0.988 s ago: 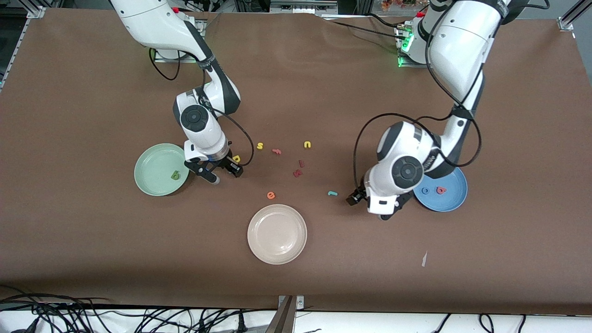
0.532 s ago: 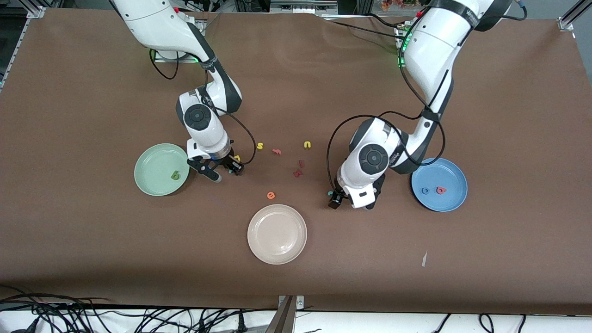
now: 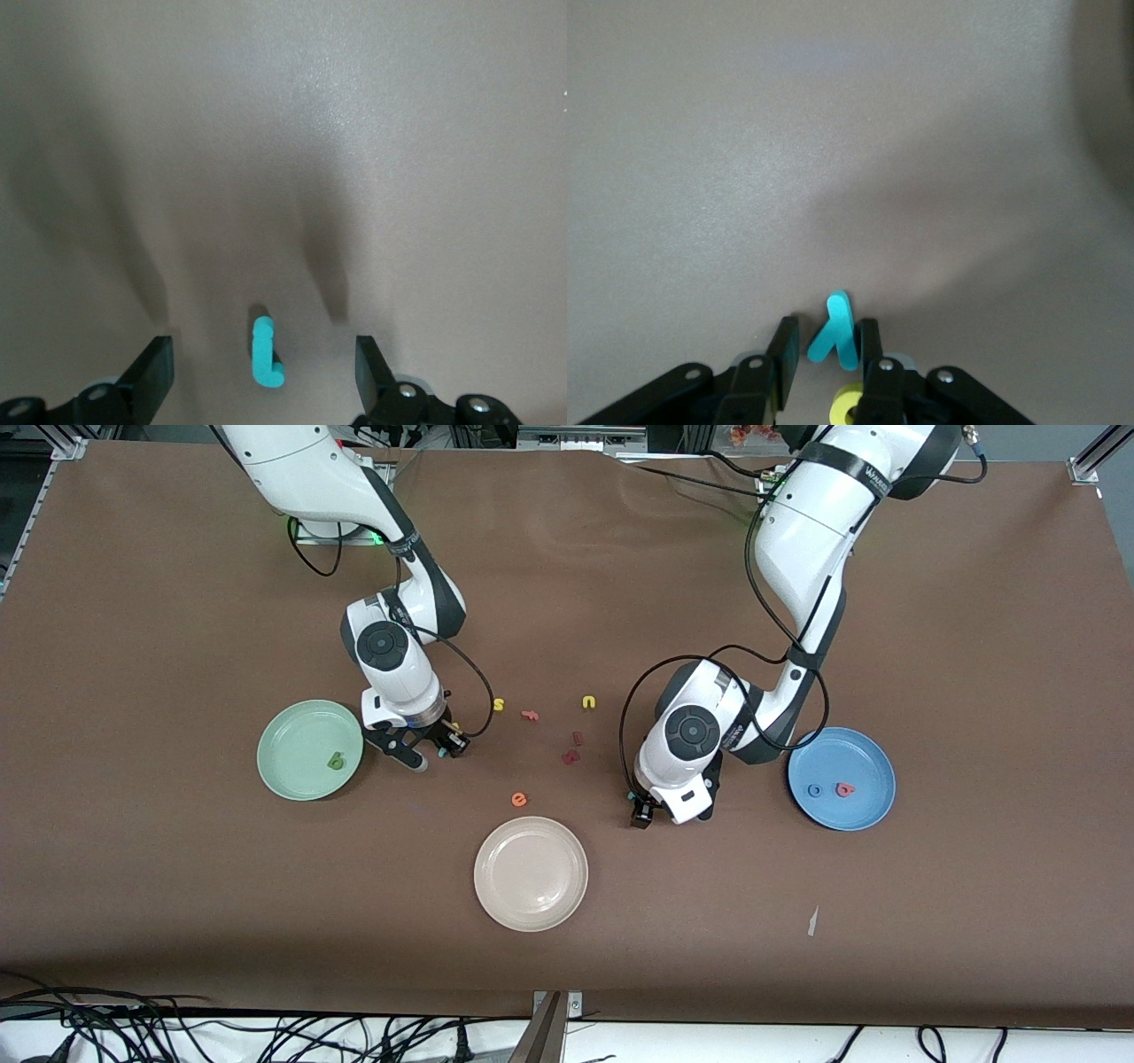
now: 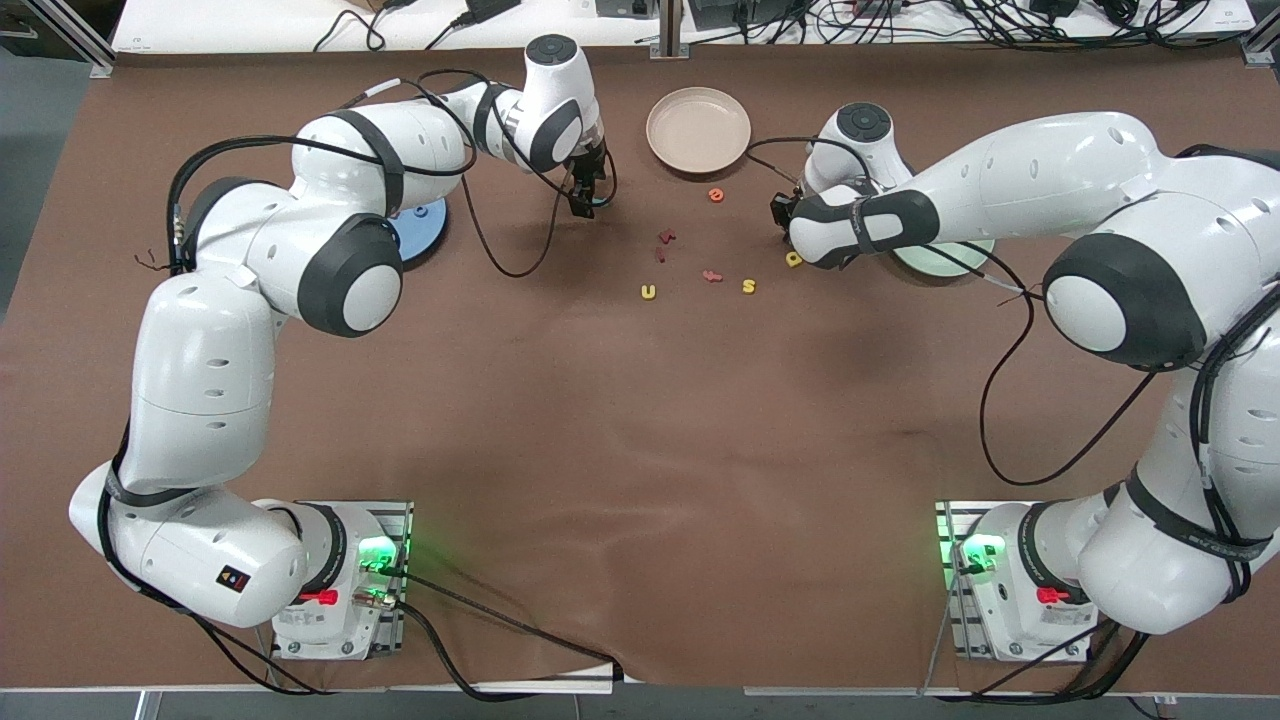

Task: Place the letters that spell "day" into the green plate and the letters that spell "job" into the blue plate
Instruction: 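Grasp the cyan y with the right gripper, the cyan l with the left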

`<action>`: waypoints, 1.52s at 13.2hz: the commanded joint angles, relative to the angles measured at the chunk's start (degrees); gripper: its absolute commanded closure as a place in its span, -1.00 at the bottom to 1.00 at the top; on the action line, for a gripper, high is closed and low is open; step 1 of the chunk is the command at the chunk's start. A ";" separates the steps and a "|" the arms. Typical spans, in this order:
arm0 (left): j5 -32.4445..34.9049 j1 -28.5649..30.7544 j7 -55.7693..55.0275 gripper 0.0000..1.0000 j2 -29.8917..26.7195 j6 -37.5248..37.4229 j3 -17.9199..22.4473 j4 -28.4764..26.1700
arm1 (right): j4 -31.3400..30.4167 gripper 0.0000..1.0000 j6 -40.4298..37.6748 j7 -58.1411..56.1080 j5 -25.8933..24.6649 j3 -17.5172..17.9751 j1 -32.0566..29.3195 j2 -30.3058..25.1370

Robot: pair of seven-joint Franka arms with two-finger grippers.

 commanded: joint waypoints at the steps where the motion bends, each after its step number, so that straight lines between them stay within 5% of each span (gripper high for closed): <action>1: 1.59 -1.18 -2.45 -0.57 2.07 -0.16 1.58 2.95 | -1.22 0.68 2.74 0.08 0.23 -0.15 0.35 0.58; 6: 1.42 -1.18 -4.64 0.15 2.60 0.02 1.58 3.03 | 0.18 0.70 -4.43 -4.04 0.32 -1.46 0.00 -3.62; 12: 1.51 -1.18 -4.74 1.00 2.60 0.02 1.50 2.95 | 5.45 0.70 -27.83 -22.91 0.58 -11.11 -0.18 -11.63; 16: 1.59 -0.83 -0.89 1.00 1.99 -0.33 1.50 2.95 | 3.18 0.69 -29.26 -39.79 0.76 -19.20 -0.36 -13.31; 20: 1.86 0.14 7.70 1.00 -0.20 -5.22 1.50 2.94 | -2.53 0.60 -23.04 -45.36 4.36 -20.89 -0.36 -14.10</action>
